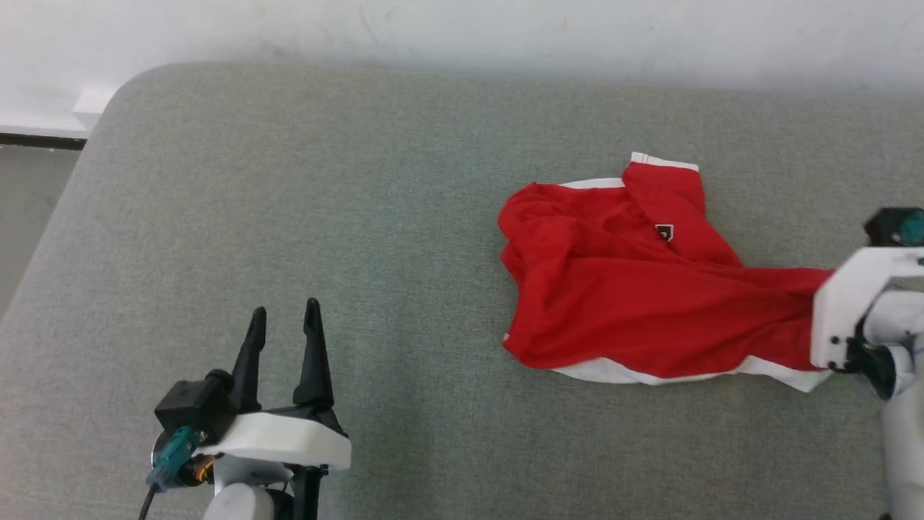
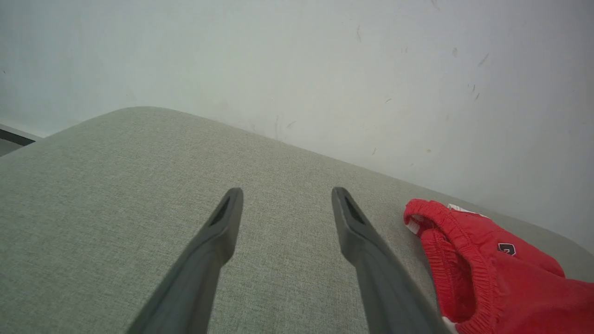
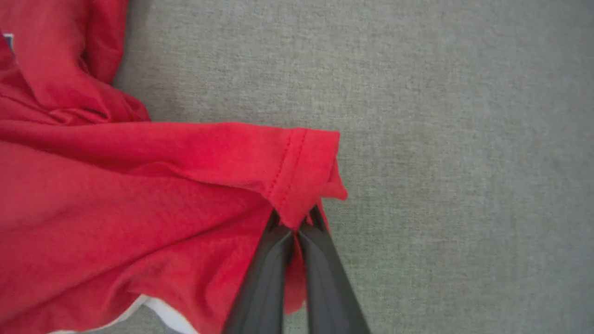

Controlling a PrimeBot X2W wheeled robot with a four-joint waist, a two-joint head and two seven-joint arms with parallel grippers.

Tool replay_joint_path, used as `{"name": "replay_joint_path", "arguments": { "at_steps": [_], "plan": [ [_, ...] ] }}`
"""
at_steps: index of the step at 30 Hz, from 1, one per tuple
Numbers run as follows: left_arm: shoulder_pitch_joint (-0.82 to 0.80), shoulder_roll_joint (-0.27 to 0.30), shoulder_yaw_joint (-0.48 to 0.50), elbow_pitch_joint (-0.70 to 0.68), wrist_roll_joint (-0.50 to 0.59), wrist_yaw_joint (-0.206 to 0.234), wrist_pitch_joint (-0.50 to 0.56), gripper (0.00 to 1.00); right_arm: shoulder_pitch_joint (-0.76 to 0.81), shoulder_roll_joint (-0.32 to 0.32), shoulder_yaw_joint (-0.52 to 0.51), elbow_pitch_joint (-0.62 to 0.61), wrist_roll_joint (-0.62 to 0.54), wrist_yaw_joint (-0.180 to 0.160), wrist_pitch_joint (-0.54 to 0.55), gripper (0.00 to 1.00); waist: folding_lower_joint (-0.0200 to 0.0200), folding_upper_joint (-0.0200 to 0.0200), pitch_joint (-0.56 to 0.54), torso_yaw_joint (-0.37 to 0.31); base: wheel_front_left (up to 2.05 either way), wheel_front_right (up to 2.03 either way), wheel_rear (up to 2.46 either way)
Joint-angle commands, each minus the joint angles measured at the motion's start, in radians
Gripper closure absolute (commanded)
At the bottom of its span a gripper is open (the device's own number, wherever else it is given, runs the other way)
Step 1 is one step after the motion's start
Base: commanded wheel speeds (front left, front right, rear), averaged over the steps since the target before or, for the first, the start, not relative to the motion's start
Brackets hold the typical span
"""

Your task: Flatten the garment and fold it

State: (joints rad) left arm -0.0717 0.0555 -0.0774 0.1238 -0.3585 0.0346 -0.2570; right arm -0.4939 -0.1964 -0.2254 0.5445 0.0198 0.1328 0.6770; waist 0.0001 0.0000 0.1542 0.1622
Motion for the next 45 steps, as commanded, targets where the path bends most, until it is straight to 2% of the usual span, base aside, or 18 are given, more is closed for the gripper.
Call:
{"name": "replay_joint_path", "arguments": {
  "at_steps": [1, 2, 3, 4, 9, 17, 21, 25, 28, 32, 37, 41, 45],
  "plan": [
    [-0.017, -0.004, -0.004, 0.005, 0.009, -0.009, -0.005, 0.00, -0.007, 0.002, -0.010, 0.011, -0.013, -0.002, -0.004, 1.00, -0.0001, 0.0000, -0.002, 0.003, 0.00, 0.00, 0.00],
    [-0.018, -0.004, -0.006, 0.008, 0.007, -0.010, -0.005, 0.00, -0.010, 0.008, -0.039, 0.023, -0.027, -0.002, -0.010, 1.00, -0.0001, 0.0000, -0.002, 0.004, 0.00, 0.00, 0.00],
    [-0.019, -0.004, -0.009, 0.013, 0.006, -0.011, -0.005, 0.00, -0.013, 0.019, -0.063, 0.032, -0.034, -0.002, -0.020, 0.79, -0.0001, 0.0000, -0.004, 0.005, 0.00, 0.00, 0.00],
    [-0.019, -0.004, -0.012, 0.020, 0.005, -0.012, -0.005, 0.00, -0.014, 0.030, -0.078, 0.038, -0.041, -0.002, -0.035, 0.00, -0.0001, 0.0000, -0.006, 0.005, 0.00, 0.00, 0.00],
    [-0.015, -0.004, -0.021, 0.043, 0.006, -0.018, -0.005, 0.00, -0.004, 0.078, -0.143, 0.010, -0.011, -0.002, -0.156, 0.00, -0.0001, 0.0000, -0.033, 0.000, 0.00, 0.00, 0.00],
    [0.005, -0.003, -0.039, 0.044, 0.013, -0.025, -0.004, 0.00, 0.184, 0.136, -0.144, -0.206, 0.142, -0.002, -0.390, 0.00, -0.0001, 0.0000, -0.083, -0.028, 0.00, 0.00, 0.00],
    [0.011, -0.003, -0.054, 0.042, 0.008, -0.031, 0.004, 0.00, 0.316, 0.145, -0.118, -0.296, 0.221, -0.002, -0.440, 0.00, -0.0001, 0.0000, -0.093, -0.046, 0.00, 0.00, 0.00],
    [0.019, -0.002, -0.077, 0.049, 0.000, -0.044, 0.030, 0.00, 0.396, 0.146, -0.079, -0.327, 0.317, -0.002, -0.462, 0.00, -0.0001, 0.0000, -0.100, -0.079, 0.00, 0.00, 0.00],
    [-0.002, 0.002, -0.145, 0.064, 0.014, -0.084, 0.101, 0.00, 0.410, 0.146, -0.070, -0.340, 0.328, -0.002, -0.471, 0.00, -0.0001, 0.0000, -0.099, -0.103, 0.00, 0.00, 0.00],
    [-0.072, 0.006, -0.246, 0.123, 0.001, -0.127, 0.300, 0.00, 0.396, 0.146, -0.057, -0.359, 0.334, -0.002, -0.471, 0.00, -0.0001, 0.0000, -0.088, -0.139, 0.00, 0.00, 0.00],
    [-0.191, 0.032, -0.308, 0.235, 0.027, -0.127, 0.535, 0.00, 0.378, 0.146, -0.044, -0.372, 0.348, -0.002, -0.470, 0.00, -0.0001, 0.0000, -0.057, -0.180, 0.00, 0.00, 0.00],
    [-0.262, 0.041, -0.326, 0.323, 0.049, -0.111, 0.629, 0.00, 0.374, 0.146, -0.043, -0.373, 0.360, -0.002, -0.477, 0.00, -0.0001, 0.0000, -0.034, -0.208, 0.00, 0.00, 0.00],
    [-0.303, 0.036, -0.331, 0.378, 0.050, -0.110, 0.616, 0.00, 0.374, 0.146, -0.045, -0.367, 0.370, -0.002, -0.485, 0.00, -0.0001, 0.0000, -0.019, -0.229, 0.00, 0.00, 0.00]
  ]
}}
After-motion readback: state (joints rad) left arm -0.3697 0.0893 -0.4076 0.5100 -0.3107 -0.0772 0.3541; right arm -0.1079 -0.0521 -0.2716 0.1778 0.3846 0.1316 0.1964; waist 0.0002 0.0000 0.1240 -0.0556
